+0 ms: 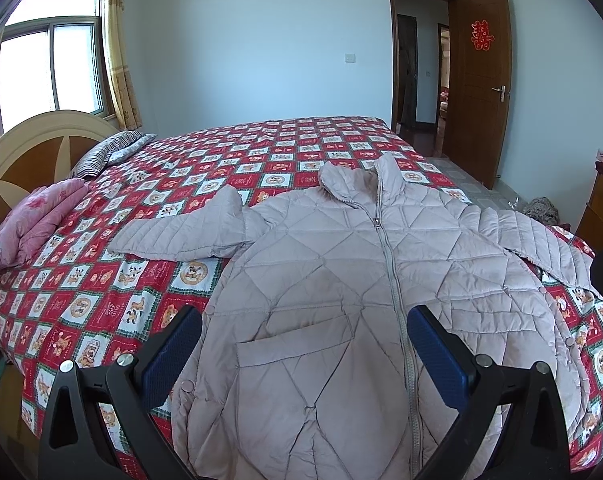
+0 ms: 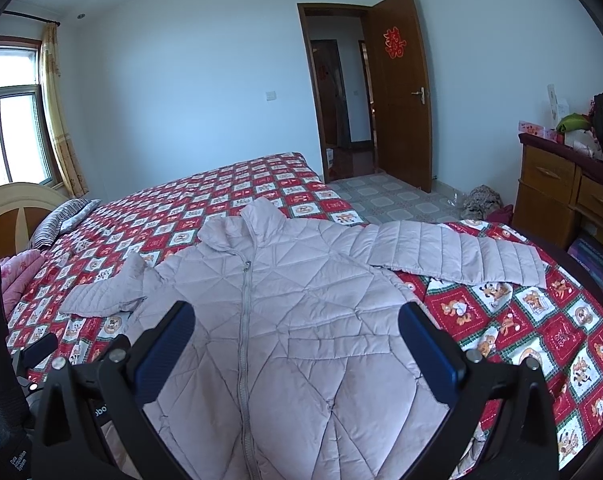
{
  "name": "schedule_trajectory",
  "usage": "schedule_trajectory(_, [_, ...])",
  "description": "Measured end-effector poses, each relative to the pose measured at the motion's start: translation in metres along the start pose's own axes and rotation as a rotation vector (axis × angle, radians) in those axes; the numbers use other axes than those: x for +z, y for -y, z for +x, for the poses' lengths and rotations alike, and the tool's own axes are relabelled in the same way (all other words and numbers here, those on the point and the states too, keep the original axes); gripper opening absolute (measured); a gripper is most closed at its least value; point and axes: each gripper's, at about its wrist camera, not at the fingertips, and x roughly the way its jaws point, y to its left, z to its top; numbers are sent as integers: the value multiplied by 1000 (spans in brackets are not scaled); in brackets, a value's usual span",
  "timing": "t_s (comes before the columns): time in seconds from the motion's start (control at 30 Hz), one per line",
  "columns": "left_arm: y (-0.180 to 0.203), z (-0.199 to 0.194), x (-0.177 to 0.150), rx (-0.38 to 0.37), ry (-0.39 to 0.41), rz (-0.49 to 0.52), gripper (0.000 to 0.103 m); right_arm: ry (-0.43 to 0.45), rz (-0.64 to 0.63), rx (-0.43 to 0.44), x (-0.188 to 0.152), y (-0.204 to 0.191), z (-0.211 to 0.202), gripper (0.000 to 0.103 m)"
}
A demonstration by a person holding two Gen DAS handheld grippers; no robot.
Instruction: Fold large clothes
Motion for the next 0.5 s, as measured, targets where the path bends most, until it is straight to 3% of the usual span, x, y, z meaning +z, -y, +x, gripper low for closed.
schedule_trajectory(0.4, [11,49,4,3,-64,27,102,-49,27,-50,-2,26,42,103])
schedule_trajectory(0.5, [8,69,9,-59,-76,26,102,-88,60,-46,3,47,61,103])
